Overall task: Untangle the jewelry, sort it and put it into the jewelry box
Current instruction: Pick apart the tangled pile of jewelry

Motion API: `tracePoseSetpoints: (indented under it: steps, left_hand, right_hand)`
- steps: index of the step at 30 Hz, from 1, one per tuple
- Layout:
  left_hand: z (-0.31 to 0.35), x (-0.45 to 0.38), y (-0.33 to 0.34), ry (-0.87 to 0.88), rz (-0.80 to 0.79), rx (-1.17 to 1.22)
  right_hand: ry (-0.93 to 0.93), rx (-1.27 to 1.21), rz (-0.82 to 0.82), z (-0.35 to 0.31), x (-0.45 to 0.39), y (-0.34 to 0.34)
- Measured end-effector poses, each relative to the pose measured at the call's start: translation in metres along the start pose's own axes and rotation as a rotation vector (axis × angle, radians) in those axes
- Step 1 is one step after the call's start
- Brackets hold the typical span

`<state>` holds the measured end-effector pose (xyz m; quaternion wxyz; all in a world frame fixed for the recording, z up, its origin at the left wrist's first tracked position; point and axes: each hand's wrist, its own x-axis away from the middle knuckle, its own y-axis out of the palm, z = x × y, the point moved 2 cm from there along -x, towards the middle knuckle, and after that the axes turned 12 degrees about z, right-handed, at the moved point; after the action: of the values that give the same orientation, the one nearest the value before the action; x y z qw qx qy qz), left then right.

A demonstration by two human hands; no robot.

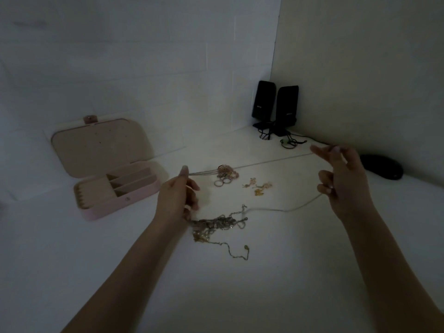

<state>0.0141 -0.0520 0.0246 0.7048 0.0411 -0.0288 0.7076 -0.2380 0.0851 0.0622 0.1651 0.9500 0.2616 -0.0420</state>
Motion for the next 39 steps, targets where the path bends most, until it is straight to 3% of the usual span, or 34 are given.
tracePoseSetpoints:
  steps: [8,13,19,21,24,26,29,33,39]
  left_hand:
    - [0.004,0.0,0.005,-0.11,-0.18,0.227]
    - [0.008,0.003,0.007,-0.182,-0.307,0.295]
    - [0.012,0.011,0.01,0.014,-0.321,0.253]
    - [0.015,0.015,0.012,0.021,-0.379,0.304]
    - [0.018,0.023,0.014,0.002,-0.481,0.337]
    - [0.019,0.027,0.013,0.026,-0.555,0.311]
    - [0.019,0.031,0.011,0.122,-0.627,0.223]
    - [0.02,0.031,0.008,0.153,-0.575,0.144]
    - [0.018,0.026,0.003,0.263,-0.517,0.031]
  right_hand:
    - [-0.131,0.18,0.054,0.005,-0.001,-0.004]
    - [-0.213,0.449,0.082,0.01,-0.004,-0.007]
    - [-0.348,1.178,-0.251,0.024,0.011,0.004]
    - [-0.426,1.265,-0.305,0.024,0.016,0.009]
    - [-0.41,0.905,-0.401,0.023,0.031,0.029]
    - [-0.295,0.674,-0.588,0.023,0.049,0.049]
    - [-0.26,0.57,-0.817,0.03,0.069,0.07]
    - [0.021,0.267,-0.737,0.035,0.071,0.067]
    - [0.083,0.181,-0.575,0.026,0.062,0.058]
